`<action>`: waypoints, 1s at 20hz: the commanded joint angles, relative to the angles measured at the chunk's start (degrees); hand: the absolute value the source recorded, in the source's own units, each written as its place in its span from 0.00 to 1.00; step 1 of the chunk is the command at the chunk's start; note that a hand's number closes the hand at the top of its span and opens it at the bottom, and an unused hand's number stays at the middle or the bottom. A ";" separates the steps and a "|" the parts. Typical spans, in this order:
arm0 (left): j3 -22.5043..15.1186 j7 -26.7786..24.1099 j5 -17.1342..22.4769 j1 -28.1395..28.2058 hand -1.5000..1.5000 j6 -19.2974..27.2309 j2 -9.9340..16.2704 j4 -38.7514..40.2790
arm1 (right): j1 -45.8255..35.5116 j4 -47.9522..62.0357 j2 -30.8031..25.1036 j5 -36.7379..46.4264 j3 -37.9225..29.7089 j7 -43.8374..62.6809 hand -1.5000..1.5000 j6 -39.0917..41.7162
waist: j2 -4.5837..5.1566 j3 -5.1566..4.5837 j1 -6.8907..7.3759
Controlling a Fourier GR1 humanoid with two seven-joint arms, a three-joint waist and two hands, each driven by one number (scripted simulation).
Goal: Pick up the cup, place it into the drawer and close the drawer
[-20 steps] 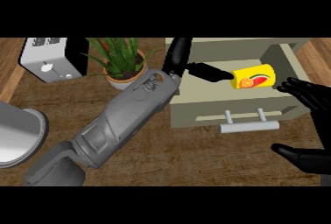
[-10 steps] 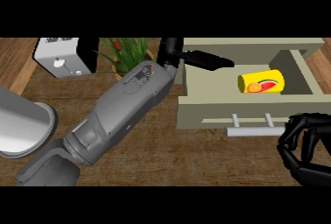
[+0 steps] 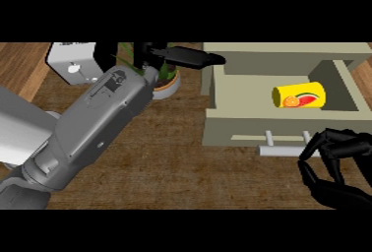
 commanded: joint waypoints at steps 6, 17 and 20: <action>3.41 0.63 0.73 13.00 0.00 -5.51 9.28 -11.83 | -9.21 14.26 1.70 21.23 10.13 -4.23 1.00 -7.50 | 0.38 0.00 1.30; 8.44 1.19 3.14 25.32 0.00 -10.25 16.85 -21.98 | -17.68 41.61 2.37 44.82 19.83 -11.74 1.00 -20.99 | 0.68 0.06 1.72; 9.29 -0.86 2.24 30.82 0.00 -11.41 18.07 -25.30 | -25.17 52.07 6.14 46.64 18.81 -10.96 1.00 -23.49 | 0.64 0.05 1.38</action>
